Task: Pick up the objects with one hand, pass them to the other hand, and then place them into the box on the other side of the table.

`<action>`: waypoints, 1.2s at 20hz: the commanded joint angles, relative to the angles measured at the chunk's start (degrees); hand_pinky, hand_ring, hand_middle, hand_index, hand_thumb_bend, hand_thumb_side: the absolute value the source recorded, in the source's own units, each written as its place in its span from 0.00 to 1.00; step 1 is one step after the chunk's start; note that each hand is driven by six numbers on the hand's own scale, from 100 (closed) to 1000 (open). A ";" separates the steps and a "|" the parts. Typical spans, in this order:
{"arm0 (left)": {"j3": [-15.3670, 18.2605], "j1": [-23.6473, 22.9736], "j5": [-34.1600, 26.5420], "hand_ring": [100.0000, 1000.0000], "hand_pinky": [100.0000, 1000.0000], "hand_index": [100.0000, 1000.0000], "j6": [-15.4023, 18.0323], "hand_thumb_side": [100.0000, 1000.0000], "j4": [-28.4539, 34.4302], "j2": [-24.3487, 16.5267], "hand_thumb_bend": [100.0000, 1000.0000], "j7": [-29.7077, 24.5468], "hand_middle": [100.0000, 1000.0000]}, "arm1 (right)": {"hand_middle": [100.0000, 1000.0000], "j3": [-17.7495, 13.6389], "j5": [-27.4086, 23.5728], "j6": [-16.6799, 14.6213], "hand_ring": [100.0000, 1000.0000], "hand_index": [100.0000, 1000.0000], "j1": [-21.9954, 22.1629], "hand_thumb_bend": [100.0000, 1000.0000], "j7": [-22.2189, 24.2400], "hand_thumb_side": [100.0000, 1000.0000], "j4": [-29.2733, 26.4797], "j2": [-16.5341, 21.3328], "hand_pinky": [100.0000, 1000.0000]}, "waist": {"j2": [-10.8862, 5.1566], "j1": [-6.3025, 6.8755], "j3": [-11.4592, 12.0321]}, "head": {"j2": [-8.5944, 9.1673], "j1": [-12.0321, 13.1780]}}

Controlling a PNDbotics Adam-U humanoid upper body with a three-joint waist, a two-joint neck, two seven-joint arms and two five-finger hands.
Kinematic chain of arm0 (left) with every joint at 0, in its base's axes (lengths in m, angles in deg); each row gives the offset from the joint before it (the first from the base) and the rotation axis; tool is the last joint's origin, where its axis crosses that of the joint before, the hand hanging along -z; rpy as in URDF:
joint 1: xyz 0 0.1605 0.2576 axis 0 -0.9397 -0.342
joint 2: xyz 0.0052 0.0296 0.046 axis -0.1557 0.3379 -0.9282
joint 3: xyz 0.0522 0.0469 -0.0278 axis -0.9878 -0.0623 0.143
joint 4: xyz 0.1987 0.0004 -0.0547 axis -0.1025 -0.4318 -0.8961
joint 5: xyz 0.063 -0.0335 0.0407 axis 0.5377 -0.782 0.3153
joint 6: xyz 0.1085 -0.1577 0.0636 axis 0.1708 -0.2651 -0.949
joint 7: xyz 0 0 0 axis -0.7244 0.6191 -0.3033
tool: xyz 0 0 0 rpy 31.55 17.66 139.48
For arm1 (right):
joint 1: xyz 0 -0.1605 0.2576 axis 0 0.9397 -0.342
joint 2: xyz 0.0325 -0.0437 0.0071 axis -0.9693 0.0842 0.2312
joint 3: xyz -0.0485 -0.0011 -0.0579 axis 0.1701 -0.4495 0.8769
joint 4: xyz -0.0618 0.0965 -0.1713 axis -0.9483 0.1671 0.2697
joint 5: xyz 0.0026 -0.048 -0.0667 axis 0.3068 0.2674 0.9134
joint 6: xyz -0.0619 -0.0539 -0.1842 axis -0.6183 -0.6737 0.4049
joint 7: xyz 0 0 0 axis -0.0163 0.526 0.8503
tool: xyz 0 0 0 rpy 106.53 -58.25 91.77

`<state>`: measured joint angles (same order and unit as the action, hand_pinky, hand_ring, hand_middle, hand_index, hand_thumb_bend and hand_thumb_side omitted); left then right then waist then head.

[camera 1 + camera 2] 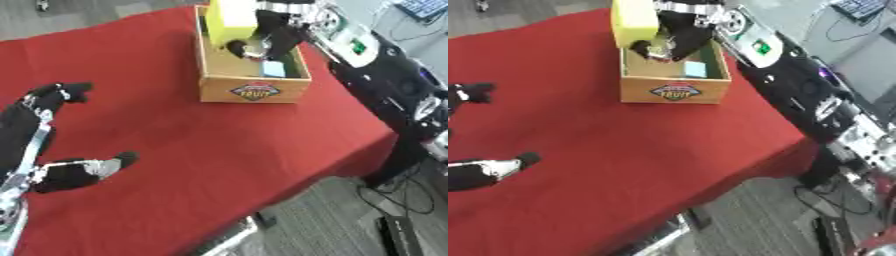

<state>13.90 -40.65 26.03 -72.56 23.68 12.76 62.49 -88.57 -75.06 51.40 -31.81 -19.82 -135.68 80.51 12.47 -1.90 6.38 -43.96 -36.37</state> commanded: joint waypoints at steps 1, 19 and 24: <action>1.36 0.50 -1.65 0.67 0.74 0.83 -1.97 0.54 5.63 -3.29 0.73 -2.87 0.59 | 0.51 -3.19 -2.13 -0.22 0.99 0.62 0.44 0.00 -1.91 0.25 2.37 4.76 0.89 | -1.20 0.15 0.24 | 1.20 -0.53; 5.36 -0.87 -7.73 0.68 0.74 0.82 -8.87 0.62 24.93 -15.39 0.72 -15.87 0.61 | 0.50 -6.01 7.96 -11.40 0.95 0.59 4.69 0.00 -12.04 0.15 20.76 9.38 0.86 | -0.61 0.61 2.28 | 3.06 -3.97; 6.61 -2.17 -9.27 0.68 0.74 0.82 -9.75 0.63 26.78 -17.78 0.67 -15.70 0.61 | 0.49 -5.69 12.51 -14.10 0.95 0.59 5.27 0.00 -15.12 0.13 23.92 9.14 0.86 | -0.30 0.53 2.75 | 3.10 -4.64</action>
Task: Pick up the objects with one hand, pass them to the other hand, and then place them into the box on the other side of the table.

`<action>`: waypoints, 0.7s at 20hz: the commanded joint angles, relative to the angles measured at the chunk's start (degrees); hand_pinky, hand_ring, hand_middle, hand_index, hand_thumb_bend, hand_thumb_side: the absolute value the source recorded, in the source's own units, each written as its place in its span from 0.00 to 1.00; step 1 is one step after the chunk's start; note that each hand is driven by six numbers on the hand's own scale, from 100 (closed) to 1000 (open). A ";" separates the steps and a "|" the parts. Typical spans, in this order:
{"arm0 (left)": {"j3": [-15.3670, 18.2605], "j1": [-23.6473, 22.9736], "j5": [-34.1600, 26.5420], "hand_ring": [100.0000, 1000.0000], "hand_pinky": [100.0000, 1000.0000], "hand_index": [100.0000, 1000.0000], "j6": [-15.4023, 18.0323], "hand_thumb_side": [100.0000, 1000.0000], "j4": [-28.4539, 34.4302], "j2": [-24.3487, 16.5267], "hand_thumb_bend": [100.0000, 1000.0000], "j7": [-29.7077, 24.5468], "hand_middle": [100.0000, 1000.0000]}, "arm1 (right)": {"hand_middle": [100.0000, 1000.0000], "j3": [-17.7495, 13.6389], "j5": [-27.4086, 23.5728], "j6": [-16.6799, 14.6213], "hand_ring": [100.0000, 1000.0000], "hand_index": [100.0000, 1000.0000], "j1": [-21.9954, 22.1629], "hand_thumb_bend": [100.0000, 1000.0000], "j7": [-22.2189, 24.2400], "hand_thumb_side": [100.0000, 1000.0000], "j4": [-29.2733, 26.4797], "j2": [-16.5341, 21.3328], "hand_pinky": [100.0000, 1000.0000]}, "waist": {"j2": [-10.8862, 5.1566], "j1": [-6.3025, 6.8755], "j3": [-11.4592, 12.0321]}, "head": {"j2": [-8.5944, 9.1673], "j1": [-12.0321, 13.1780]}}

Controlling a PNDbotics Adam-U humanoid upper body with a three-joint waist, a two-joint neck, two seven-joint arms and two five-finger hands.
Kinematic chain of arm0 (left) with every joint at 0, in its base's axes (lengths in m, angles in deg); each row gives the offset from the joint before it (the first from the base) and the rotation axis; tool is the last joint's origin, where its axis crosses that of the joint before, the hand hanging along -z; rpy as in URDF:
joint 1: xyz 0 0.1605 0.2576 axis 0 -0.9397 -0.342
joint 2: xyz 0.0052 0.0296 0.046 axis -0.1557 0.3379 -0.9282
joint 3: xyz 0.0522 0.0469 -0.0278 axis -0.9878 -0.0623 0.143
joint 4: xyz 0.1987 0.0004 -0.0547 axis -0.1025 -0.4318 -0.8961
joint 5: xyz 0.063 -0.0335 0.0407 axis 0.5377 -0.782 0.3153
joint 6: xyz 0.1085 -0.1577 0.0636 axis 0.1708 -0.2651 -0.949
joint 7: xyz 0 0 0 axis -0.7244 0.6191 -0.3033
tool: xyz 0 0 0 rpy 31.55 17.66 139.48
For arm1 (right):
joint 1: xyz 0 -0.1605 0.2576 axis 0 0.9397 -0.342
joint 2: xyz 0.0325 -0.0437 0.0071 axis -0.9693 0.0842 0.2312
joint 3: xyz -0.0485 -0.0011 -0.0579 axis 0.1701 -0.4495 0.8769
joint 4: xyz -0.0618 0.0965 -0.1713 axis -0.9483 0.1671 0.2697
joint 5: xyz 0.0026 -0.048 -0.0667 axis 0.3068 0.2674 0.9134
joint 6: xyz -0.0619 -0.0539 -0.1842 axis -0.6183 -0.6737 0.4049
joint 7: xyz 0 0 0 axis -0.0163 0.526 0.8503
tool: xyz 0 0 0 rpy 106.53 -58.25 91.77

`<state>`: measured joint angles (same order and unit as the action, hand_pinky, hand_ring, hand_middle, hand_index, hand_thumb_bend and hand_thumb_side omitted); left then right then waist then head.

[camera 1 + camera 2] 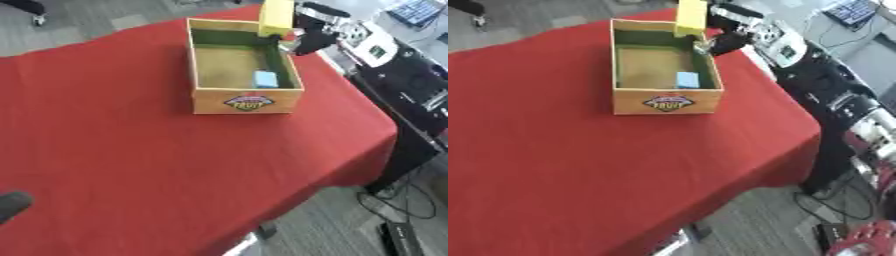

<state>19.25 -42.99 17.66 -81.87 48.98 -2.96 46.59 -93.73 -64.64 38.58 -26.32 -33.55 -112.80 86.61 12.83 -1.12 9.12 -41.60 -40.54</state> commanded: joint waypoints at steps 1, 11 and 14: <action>1.45 -0.14 -1.16 0.67 0.74 0.82 -0.60 0.64 1.51 -2.43 0.66 0.50 0.60 | 0.49 -0.47 3.01 -1.76 0.95 0.59 -0.13 0.00 -2.05 0.13 1.49 2.93 0.86 | -0.60 -0.28 0.07 | 0.75 -0.55; 2.25 -1.67 -1.74 0.67 0.74 0.82 -1.23 0.65 1.54 -3.65 0.64 2.35 0.60 | 0.50 -0.17 7.73 -4.33 0.94 0.59 -0.22 0.00 -6.49 0.12 2.78 2.09 0.85 | 0.01 -0.91 0.78 | 0.90 -1.00; 2.28 -1.76 -1.59 0.67 0.74 0.82 -1.14 0.65 1.54 -3.46 0.64 2.48 0.60 | 0.50 -0.07 8.84 -4.90 0.94 0.59 -0.40 0.00 -7.79 0.12 2.79 2.01 0.85 | 0.25 -1.13 1.21 | 0.93 -1.43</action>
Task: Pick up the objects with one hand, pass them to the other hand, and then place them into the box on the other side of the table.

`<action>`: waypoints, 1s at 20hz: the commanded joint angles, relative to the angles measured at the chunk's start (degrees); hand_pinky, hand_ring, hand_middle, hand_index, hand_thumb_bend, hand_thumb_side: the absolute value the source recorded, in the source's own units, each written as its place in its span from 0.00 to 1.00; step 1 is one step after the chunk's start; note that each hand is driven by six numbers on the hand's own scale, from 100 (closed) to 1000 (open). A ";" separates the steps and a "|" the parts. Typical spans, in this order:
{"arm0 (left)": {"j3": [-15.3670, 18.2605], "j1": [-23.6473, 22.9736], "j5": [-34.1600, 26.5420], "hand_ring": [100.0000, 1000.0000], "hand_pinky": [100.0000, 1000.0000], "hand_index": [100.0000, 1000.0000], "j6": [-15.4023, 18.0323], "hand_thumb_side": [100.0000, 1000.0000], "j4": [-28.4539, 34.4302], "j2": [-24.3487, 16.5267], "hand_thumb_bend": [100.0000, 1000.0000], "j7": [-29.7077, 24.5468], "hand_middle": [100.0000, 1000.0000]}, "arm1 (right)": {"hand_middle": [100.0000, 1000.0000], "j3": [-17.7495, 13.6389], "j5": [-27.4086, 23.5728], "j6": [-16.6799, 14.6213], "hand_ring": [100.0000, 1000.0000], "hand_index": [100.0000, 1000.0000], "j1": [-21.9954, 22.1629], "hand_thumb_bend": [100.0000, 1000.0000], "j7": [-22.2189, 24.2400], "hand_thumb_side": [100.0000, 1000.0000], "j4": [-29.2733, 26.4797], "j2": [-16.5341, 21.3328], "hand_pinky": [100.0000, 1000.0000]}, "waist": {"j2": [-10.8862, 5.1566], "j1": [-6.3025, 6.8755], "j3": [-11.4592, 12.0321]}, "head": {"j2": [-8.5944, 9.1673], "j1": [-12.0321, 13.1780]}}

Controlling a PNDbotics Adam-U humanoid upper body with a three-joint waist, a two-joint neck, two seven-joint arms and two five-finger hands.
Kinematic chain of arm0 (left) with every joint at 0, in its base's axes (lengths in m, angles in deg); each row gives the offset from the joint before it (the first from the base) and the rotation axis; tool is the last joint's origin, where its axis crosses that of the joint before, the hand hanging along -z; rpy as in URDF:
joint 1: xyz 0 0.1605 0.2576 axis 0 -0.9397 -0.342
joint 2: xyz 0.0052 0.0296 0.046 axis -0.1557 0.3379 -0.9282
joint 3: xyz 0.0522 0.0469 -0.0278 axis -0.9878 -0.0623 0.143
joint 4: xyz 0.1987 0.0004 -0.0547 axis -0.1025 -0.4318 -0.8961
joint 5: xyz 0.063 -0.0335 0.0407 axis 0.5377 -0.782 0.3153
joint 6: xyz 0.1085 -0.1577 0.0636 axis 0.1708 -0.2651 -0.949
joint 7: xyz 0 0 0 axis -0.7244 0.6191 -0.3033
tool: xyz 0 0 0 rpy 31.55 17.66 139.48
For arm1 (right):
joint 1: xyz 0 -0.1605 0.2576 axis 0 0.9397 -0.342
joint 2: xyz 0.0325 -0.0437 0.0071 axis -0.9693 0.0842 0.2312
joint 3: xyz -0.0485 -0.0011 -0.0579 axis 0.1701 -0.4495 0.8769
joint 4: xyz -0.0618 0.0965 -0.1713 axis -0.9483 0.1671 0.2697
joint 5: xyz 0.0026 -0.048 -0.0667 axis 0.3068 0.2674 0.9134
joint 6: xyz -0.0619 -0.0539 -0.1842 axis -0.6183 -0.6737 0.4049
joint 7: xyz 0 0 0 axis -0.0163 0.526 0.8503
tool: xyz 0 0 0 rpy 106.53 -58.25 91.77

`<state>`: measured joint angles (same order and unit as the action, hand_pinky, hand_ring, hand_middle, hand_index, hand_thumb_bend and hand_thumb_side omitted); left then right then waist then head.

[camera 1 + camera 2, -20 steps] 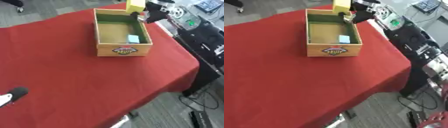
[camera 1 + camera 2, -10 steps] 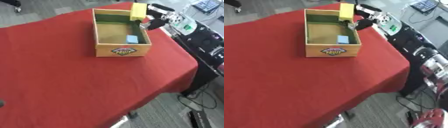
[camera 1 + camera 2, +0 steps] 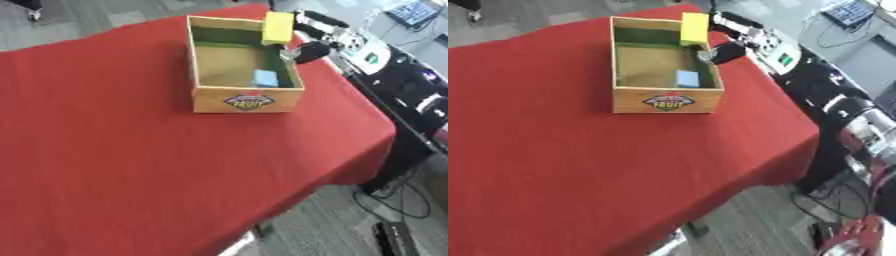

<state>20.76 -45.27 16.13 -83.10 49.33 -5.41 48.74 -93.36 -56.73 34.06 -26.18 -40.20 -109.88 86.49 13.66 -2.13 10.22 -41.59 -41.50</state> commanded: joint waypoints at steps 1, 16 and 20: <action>0.79 0.55 0.00 0.67 0.74 0.82 0.16 0.64 1.20 -0.96 0.64 0.37 0.60 | 0.49 -0.41 1.43 -0.50 0.94 0.59 -0.57 0.00 -1.53 0.12 0.04 2.14 0.85 | -0.51 -0.18 0.29 | 0.94 -0.67; 1.52 0.00 0.61 0.67 0.74 0.82 -0.11 0.64 1.20 -0.73 0.65 1.06 0.60 | 0.76 -0.50 5.25 -3.71 1.00 0.89 -0.78 0.00 -4.28 0.11 0.01 1.69 0.93 | -0.07 -0.42 1.18 | 0.63 -1.85; 1.58 -0.09 0.84 0.67 0.73 0.82 -0.15 0.64 1.20 -0.59 0.65 1.08 0.60 | 0.74 -0.47 5.14 -4.03 1.00 0.87 -1.01 0.00 -4.36 0.11 -0.85 1.70 0.92 | -0.09 -0.46 1.23 | 0.56 -2.06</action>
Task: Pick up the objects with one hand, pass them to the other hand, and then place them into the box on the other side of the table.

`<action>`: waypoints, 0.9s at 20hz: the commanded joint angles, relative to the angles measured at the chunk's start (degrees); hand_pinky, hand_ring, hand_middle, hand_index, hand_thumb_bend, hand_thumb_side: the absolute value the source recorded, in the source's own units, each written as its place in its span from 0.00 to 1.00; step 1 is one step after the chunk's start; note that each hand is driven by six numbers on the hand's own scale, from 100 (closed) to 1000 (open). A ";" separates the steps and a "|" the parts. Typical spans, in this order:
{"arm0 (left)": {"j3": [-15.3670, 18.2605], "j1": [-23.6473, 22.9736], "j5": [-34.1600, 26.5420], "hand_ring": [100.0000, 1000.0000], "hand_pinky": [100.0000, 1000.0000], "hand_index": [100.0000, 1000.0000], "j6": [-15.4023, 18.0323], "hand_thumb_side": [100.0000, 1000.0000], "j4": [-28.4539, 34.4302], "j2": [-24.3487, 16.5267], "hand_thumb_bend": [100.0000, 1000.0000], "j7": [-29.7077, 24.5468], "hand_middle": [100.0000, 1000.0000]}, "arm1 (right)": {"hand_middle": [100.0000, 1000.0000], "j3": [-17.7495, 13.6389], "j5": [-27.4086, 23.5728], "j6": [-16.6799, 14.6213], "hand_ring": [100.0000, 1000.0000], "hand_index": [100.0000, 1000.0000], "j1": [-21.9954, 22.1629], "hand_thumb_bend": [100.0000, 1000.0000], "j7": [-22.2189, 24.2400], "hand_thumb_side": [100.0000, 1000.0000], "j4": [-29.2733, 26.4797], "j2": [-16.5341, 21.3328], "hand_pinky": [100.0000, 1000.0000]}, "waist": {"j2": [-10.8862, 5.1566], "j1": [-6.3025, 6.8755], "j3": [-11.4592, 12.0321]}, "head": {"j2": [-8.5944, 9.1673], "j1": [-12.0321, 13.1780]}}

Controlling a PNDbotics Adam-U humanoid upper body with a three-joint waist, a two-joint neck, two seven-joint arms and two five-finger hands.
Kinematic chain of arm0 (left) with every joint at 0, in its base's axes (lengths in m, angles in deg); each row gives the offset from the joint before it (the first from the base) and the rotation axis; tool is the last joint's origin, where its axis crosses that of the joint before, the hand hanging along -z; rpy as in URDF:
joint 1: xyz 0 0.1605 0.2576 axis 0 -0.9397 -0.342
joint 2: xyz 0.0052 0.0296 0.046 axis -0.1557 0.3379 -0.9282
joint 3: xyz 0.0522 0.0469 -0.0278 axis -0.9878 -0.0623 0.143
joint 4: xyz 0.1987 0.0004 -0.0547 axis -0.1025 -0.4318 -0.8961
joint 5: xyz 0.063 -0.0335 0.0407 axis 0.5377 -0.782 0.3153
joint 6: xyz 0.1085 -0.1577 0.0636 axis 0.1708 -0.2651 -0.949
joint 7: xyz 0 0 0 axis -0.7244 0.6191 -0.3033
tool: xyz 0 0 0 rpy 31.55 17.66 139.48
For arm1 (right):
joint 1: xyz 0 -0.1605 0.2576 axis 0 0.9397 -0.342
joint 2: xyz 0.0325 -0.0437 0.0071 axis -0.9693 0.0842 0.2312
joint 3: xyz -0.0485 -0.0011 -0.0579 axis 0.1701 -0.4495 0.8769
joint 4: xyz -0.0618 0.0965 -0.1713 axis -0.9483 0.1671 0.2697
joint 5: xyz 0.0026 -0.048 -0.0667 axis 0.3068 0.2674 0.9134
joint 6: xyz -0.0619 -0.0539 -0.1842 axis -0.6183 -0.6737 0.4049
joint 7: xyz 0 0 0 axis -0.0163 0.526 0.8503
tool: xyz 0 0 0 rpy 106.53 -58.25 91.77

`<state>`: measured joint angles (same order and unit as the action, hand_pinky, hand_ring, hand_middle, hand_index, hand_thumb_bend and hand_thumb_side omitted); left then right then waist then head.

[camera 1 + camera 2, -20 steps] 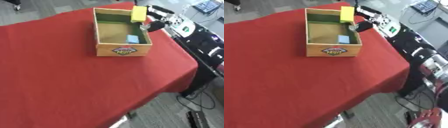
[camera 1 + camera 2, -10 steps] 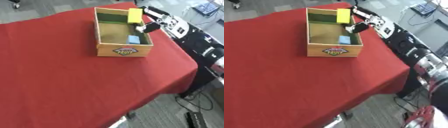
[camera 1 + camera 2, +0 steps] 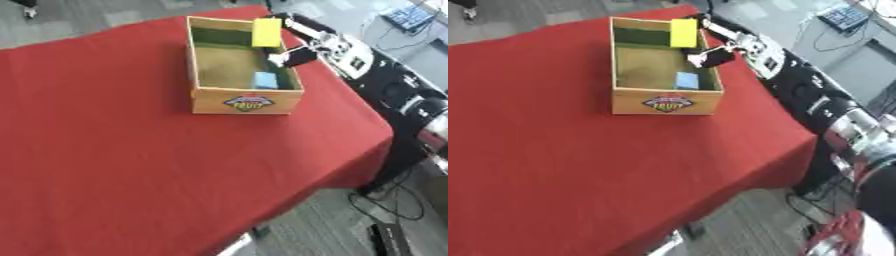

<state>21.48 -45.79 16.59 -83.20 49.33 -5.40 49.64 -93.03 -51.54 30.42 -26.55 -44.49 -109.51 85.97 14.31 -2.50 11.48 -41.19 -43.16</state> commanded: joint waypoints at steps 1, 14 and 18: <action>0.87 0.39 0.45 0.67 0.73 0.82 -0.07 0.64 1.19 -0.60 0.65 0.17 0.60 | 0.73 -0.75 -0.09 -0.39 1.00 0.86 -0.64 0.00 -0.13 0.11 -1.44 2.19 0.92 | -0.73 -0.11 -0.02 | 0.15 -0.42; 0.97 0.44 0.87 0.67 0.73 0.82 0.13 0.63 1.19 -0.12 0.66 0.27 0.60 | 0.74 -0.13 2.46 -0.29 1.00 0.86 -0.93 0.00 0.57 0.16 -2.18 1.60 0.93 | -0.68 -0.24 0.34 | -0.35 -1.67; 0.97 0.38 1.01 0.67 0.73 0.82 0.09 0.63 1.19 -0.11 0.66 0.20 0.60 | 0.77 0.06 4.42 -0.30 1.00 0.89 -1.00 0.00 0.10 0.20 -2.39 1.41 0.93 | -0.63 -0.22 0.40 | -0.49 -1.77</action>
<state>21.80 -45.86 17.22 -83.10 49.33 -5.09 49.77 -92.59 -47.86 30.14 -26.89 -44.19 -111.19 85.47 14.38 -2.64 11.86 -41.66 -44.61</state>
